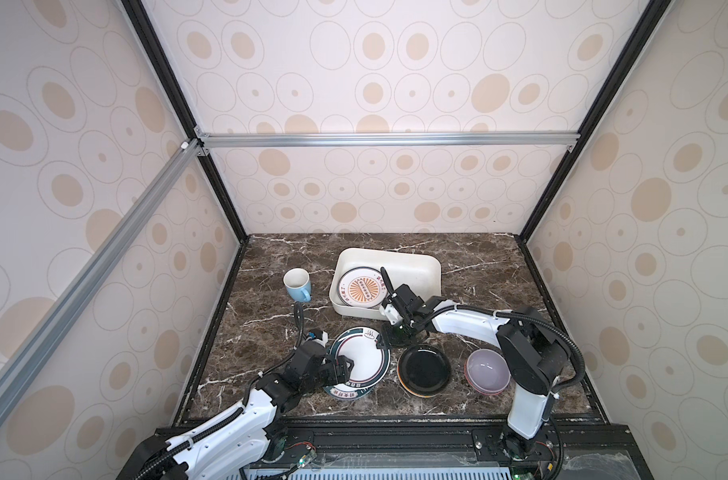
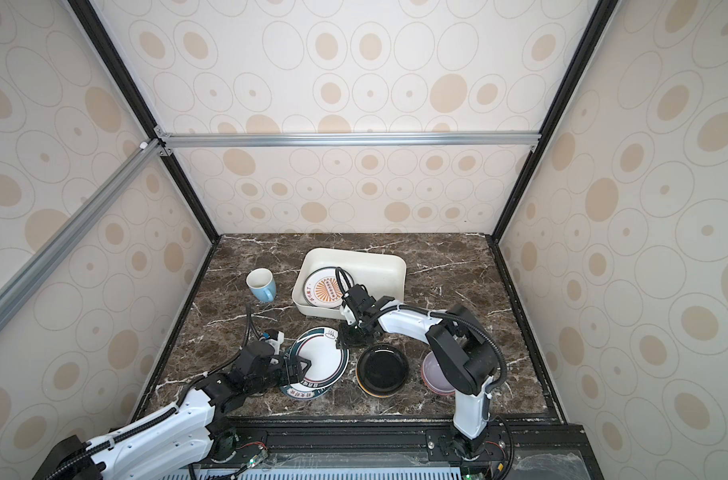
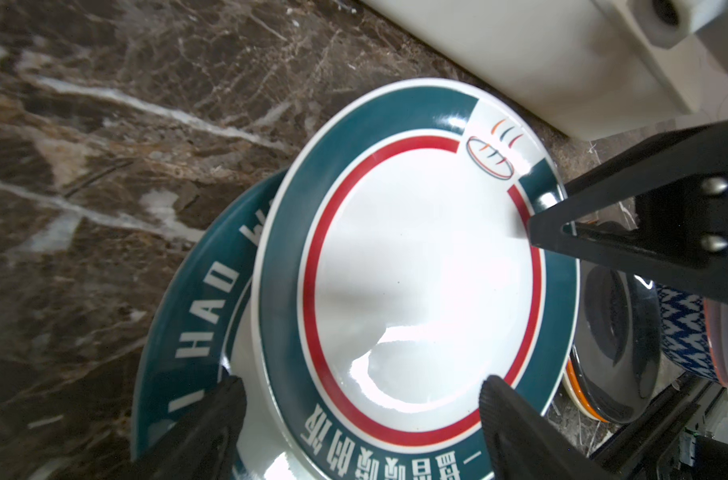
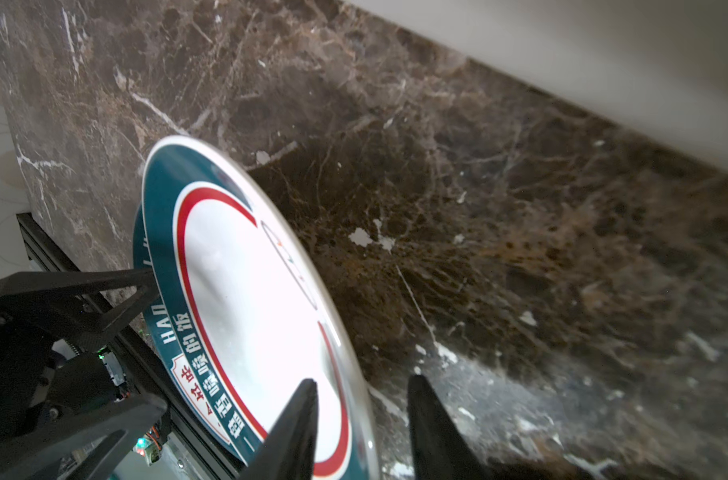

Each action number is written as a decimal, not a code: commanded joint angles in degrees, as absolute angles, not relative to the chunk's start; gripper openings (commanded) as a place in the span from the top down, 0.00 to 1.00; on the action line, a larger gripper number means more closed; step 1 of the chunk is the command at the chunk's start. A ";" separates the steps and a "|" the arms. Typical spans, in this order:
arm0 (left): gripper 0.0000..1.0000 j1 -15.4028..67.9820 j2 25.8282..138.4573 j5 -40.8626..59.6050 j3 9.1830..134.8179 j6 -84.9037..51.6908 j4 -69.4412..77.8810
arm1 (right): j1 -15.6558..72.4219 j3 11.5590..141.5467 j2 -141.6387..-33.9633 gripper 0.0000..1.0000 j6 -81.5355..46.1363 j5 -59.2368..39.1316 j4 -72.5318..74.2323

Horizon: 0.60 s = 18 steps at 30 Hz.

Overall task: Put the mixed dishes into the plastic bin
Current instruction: 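Grip the red-ringed teal plate edge with right gripper while left holds stack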

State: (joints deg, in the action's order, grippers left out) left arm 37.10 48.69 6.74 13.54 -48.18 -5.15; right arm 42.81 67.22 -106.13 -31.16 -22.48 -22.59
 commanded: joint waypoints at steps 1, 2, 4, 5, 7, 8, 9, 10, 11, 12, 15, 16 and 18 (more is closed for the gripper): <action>0.11 37.77 49.03 5.98 13.11 -49.25 -3.46 | 43.06 67.54 -107.05 0.74 -31.42 -22.95 -22.72; 0.11 37.79 48.99 5.93 13.18 -49.15 -3.22 | 42.98 67.78 -106.89 0.78 -31.38 -22.76 -23.15; 0.11 37.73 49.17 5.89 13.55 -48.98 -3.40 | 42.90 68.23 -106.50 0.88 -31.04 -22.21 -24.08; 0.11 37.77 49.30 5.82 13.99 -48.73 -3.78 | 42.96 68.67 -106.27 0.93 -30.82 -21.98 -24.74; 0.10 37.79 49.09 4.91 15.50 -48.01 -5.70 | 42.90 69.53 -105.64 0.95 -30.42 -21.54 -26.20; 0.09 37.79 48.62 4.06 16.46 -47.53 -7.02 | 42.87 70.06 -105.32 0.97 -30.12 -21.52 -26.93; 0.08 37.79 48.12 2.95 17.41 -47.10 -8.61 | 42.87 70.73 -105.05 0.99 -29.85 -21.53 -27.69; 0.06 37.86 47.18 1.44 18.65 -46.55 -10.86 | 42.82 71.51 -104.57 1.00 -29.65 -21.42 -28.62; 0.05 37.85 46.21 0.05 19.93 -46.05 -13.02 | 42.86 72.21 -104.16 1.00 -29.45 -21.28 -29.43; 0.04 37.79 45.38 -1.15 21.05 -45.58 -14.56 | 42.87 72.85 -103.74 1.00 -29.28 -21.37 -30.02; 0.01 37.77 42.57 -4.30 24.29 -44.61 -19.80 | 42.80 75.23 -102.36 1.00 -28.81 -21.35 -32.09; 0.01 37.70 41.70 -4.80 25.17 -44.35 -20.88 | 42.80 76.13 -101.94 1.00 -28.69 -21.42 -32.78; 0.01 37.59 40.40 -5.30 26.86 -44.38 -22.47 | 42.46 77.77 -101.35 1.00 -28.56 -21.82 -33.88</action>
